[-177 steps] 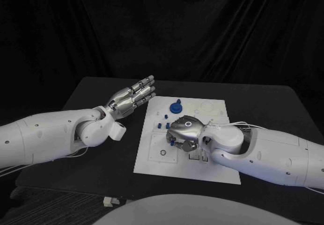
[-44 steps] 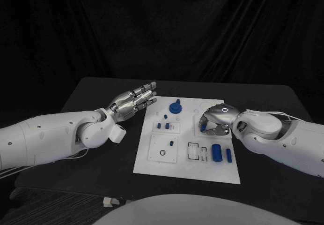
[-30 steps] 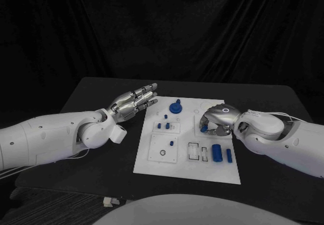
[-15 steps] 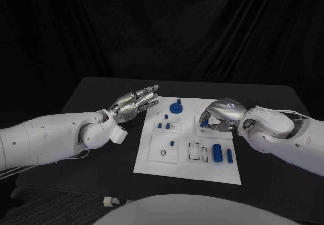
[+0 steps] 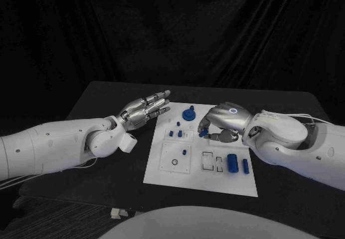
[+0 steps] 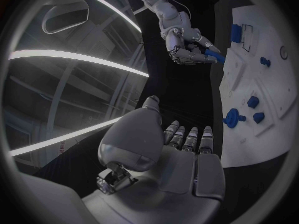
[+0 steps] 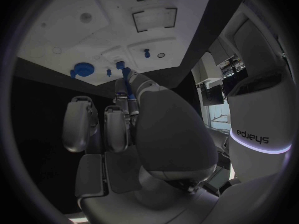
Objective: Assemble the parts on the task board
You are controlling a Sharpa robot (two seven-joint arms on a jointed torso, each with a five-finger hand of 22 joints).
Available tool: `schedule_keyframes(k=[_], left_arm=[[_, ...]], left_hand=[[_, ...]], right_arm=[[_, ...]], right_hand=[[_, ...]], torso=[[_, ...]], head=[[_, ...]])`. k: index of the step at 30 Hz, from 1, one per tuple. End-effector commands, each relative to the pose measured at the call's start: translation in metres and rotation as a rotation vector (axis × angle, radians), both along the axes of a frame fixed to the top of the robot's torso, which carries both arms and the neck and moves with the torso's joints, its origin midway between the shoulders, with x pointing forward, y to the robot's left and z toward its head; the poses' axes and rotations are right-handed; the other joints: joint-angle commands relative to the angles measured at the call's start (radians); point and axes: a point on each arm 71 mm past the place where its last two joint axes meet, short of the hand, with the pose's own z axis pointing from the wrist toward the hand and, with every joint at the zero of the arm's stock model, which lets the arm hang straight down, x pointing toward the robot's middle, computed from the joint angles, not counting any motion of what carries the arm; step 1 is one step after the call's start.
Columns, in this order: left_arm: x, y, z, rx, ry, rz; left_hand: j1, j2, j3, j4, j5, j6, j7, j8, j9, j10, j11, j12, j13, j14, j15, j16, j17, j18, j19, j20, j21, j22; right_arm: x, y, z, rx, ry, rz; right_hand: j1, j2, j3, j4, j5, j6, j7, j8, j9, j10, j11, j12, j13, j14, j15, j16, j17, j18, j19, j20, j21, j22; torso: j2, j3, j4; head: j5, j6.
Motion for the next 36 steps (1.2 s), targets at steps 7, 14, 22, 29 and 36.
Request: schedule_keyframes(k=[7,14,22,29,36], left_arm=[[-0.001,0.001,0.001,-0.014,-0.006,0.004],[-0.001,0.004,0.001,-0.011,-0.006,0.009],[-0.001,0.007,0.001,-0.007,-0.007,0.018],[0.000,0.005,0.000,-0.010,-0.007,0.013],[0.000,0.005,-0.001,-0.009,-0.003,0.012]], left_hand=[[-0.001,-0.007,-0.004,0.003,0.000,-0.004,-0.003,0.006,-0.001,0.002,0.008,0.006,0.002,0.001,-0.003,-0.004,-0.001,0.011,-0.002,-0.005,-0.003,0.000],[-0.001,-0.006,-0.004,0.003,0.001,-0.004,-0.003,0.007,-0.001,0.002,0.009,0.007,0.002,0.001,-0.004,-0.004,-0.001,0.011,-0.002,-0.005,-0.003,0.000],[-0.001,-0.005,-0.003,0.003,0.002,-0.004,-0.003,0.007,-0.001,0.002,0.010,0.008,0.002,0.001,-0.004,-0.004,-0.001,0.011,-0.002,-0.006,-0.002,0.000],[-0.001,-0.004,-0.003,0.003,0.002,-0.005,-0.003,0.007,-0.001,0.002,0.010,0.007,0.002,0.001,-0.004,-0.004,-0.001,0.012,-0.002,-0.006,-0.002,0.000],[-0.001,-0.004,-0.003,0.003,0.002,-0.006,-0.002,0.007,-0.001,0.002,0.010,0.007,0.002,0.001,-0.004,-0.004,-0.001,0.012,-0.002,-0.006,-0.002,0.000]], right_arm=[[-0.013,0.041,-0.020,-0.108,0.002,0.067],[-0.017,0.070,-0.034,-0.116,0.020,0.115],[-0.023,0.089,-0.050,-0.137,0.055,0.144],[-0.025,0.095,-0.059,-0.155,0.077,0.149],[-0.027,0.097,-0.066,-0.159,0.092,0.151]], right_hand=[[-0.012,-0.010,0.011,0.000,-0.006,-0.001,0.009,-0.007,0.036,0.001,0.007,-0.009,-0.002,0.046,0.008,0.001,0.001,-0.005,0.000,0.007,-0.008,0.176],[-0.013,-0.011,0.014,-0.001,-0.005,-0.002,0.009,-0.008,0.037,0.000,0.007,-0.011,-0.002,0.047,0.009,0.002,0.002,-0.003,-0.002,0.007,-0.013,0.174],[-0.015,-0.012,0.021,-0.003,0.000,-0.006,0.010,-0.012,0.037,-0.002,0.009,-0.016,-0.002,0.046,0.010,0.001,0.001,-0.003,-0.003,0.008,-0.017,0.173],[-0.015,-0.012,0.024,-0.005,0.003,-0.006,0.011,-0.014,0.037,-0.002,0.009,-0.017,-0.002,0.046,0.010,0.001,0.001,-0.002,-0.004,0.008,-0.019,0.173],[-0.015,-0.012,0.028,-0.007,0.006,-0.006,0.011,-0.015,0.038,0.000,0.009,-0.017,-0.002,0.046,0.010,0.001,0.000,-0.002,-0.004,0.009,-0.020,0.172]], torso=[[0.000,-0.0005,0.0002],[0.000,-0.0002,0.0004],[0.002,-0.0006,0.0023],[0.001,0.0000,-0.0001],[0.000,-0.0002,-0.0007]], head=[[0.010,0.000],[0.010,0.000],[0.006,0.000],[0.014,0.000],[0.014,0.000]])
